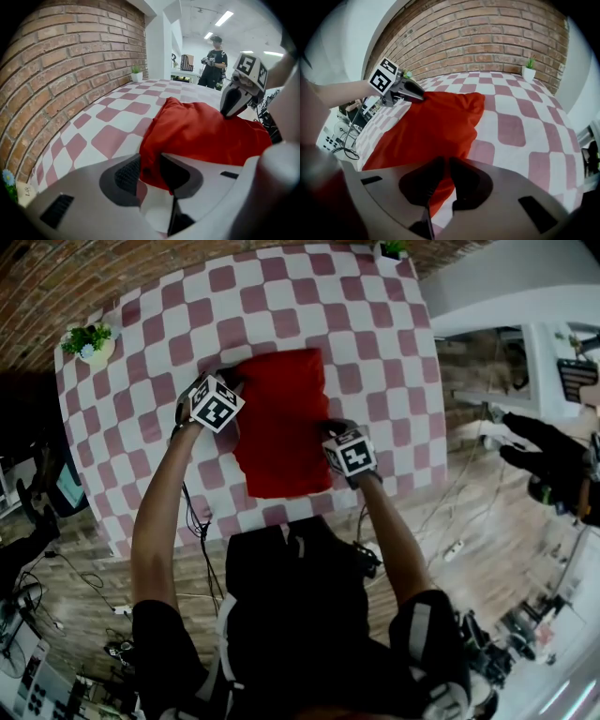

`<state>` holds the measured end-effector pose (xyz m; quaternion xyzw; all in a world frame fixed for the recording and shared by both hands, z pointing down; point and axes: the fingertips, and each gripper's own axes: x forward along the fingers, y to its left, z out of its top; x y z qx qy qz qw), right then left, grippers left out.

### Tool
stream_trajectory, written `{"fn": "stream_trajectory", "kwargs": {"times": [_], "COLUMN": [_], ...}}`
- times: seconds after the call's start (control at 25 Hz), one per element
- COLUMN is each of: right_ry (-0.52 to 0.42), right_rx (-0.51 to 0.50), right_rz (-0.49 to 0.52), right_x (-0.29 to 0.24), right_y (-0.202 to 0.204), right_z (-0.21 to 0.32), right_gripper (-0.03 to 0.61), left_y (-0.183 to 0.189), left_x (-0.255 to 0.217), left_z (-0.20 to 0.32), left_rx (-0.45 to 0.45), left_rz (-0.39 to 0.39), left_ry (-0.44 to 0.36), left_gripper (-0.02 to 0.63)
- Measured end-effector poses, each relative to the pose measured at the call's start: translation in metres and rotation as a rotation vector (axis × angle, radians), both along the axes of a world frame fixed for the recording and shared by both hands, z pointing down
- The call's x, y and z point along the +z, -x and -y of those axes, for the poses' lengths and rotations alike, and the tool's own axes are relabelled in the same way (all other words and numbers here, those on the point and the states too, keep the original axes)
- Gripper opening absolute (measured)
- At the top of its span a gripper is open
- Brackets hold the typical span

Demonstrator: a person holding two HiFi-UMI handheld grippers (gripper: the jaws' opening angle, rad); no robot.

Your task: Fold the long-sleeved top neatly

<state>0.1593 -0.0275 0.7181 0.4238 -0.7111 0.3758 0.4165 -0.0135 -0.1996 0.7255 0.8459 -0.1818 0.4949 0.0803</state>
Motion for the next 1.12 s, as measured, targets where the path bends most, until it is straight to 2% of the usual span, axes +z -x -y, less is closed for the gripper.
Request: {"fn": "stream_trajectory", "kwargs": {"times": [0.08, 0.28, 0.4, 0.56, 0.64, 0.76, 0.84, 0.92, 1.0, 1.12], "right_ry": [0.032, 0.001, -0.012, -0.086, -0.122, -0.164, -0.183, -0.196, -0.178, -0.107], "right_rx": [0.01, -0.004, -0.041, -0.102, -0.187, -0.38, -0.502, -0.615, -0.727, -0.869], "right_rz": [-0.007, 0.018, 0.036, 0.071, 0.05, -0.002, -0.036, -0.085, -0.144, -0.216], "right_x": [0.007, 0.016, -0.008, -0.052, -0.07, -0.086, -0.088, -0.084, -0.073, -0.051], "right_y": [0.002, -0.001, -0.001, -0.01, -0.013, -0.006, -0.001, 0.002, 0.001, 0.0], "right_z": [-0.003, 0.003, 0.007, 0.038, 0.062, 0.097, 0.116, 0.134, 0.147, 0.16], "right_gripper": [0.054, 0.054, 0.055, 0.057, 0.079, 0.135, 0.169, 0.175, 0.186, 0.198], "left_y": [0.0, 0.0, 0.001, 0.002, 0.002, 0.002, 0.001, -0.001, -0.003, -0.007], "left_x": [0.0, 0.002, 0.001, -0.002, -0.004, -0.009, -0.013, -0.016, -0.015, -0.008], "left_z": [0.0, 0.0, -0.002, -0.001, 0.0, 0.001, 0.001, 0.001, 0.001, 0.001], "left_rx": [0.0, -0.003, -0.004, 0.014, 0.031, 0.069, 0.115, 0.179, 0.244, 0.308], "left_rz": [-0.001, -0.009, -0.019, -0.032, -0.029, -0.01, 0.006, 0.035, 0.078, 0.115], "left_ry": [0.004, 0.011, 0.023, 0.043, 0.048, 0.037, 0.026, 0.013, 0.006, 0.042], "left_gripper": [0.117, 0.117, 0.117, 0.121, 0.129, 0.143, 0.158, 0.177, 0.184, 0.186]}}
